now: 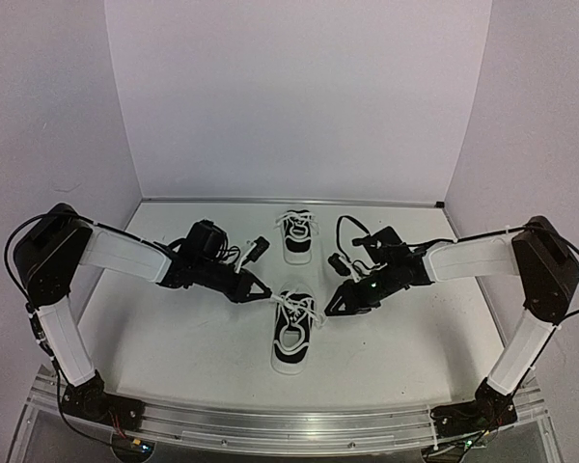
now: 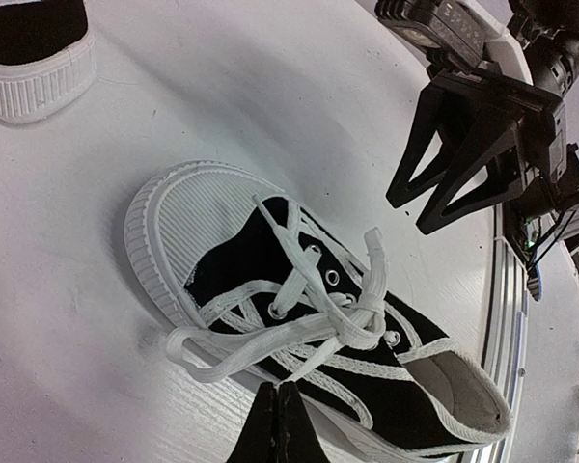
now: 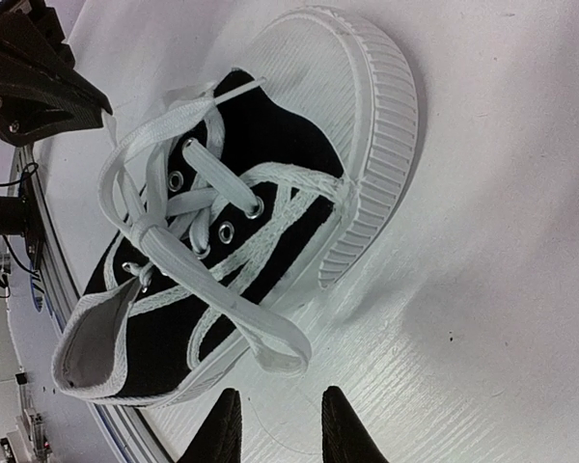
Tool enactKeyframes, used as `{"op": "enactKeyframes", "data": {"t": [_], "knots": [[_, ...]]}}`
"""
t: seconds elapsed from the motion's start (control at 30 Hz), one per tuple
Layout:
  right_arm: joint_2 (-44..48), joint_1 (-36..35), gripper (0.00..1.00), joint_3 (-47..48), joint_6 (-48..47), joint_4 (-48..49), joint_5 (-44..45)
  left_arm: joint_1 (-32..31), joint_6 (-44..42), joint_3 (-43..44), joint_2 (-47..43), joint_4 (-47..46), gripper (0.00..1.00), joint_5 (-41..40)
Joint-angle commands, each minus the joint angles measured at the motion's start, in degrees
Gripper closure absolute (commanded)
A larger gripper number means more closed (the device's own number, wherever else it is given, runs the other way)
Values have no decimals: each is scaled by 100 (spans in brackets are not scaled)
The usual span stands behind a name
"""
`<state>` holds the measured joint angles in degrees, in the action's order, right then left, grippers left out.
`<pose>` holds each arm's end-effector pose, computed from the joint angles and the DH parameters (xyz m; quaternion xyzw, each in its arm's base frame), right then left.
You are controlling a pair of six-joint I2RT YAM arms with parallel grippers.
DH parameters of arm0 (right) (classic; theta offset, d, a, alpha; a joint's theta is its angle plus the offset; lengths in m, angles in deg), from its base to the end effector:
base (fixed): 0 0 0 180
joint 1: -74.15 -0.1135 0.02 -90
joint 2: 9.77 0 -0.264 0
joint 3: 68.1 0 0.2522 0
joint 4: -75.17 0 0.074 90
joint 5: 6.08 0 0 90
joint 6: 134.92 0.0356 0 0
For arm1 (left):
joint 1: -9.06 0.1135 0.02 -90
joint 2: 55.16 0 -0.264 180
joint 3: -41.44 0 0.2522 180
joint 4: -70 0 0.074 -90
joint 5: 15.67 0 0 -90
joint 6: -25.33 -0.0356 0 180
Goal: Tie the shoes
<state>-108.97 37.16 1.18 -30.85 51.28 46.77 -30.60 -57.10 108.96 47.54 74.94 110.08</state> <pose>0.2596 0.2225 0.1657 -0.2760 0.8634 0.4001 0.1352 0.2661 -0.2476 0.1594 0.3629 0.7936 -0.4158 0.2562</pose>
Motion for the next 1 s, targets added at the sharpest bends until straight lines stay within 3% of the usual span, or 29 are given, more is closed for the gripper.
{"op": "enactKeyframes", "data": {"t": [0.0,0.97], "knots": [[0,6,73,28,58,144,-99,80,31,-19,-325,55,100,-112],[-578,-230,70,324,108,459,-601,482,139,-383,-647,125,100,-430]]}}
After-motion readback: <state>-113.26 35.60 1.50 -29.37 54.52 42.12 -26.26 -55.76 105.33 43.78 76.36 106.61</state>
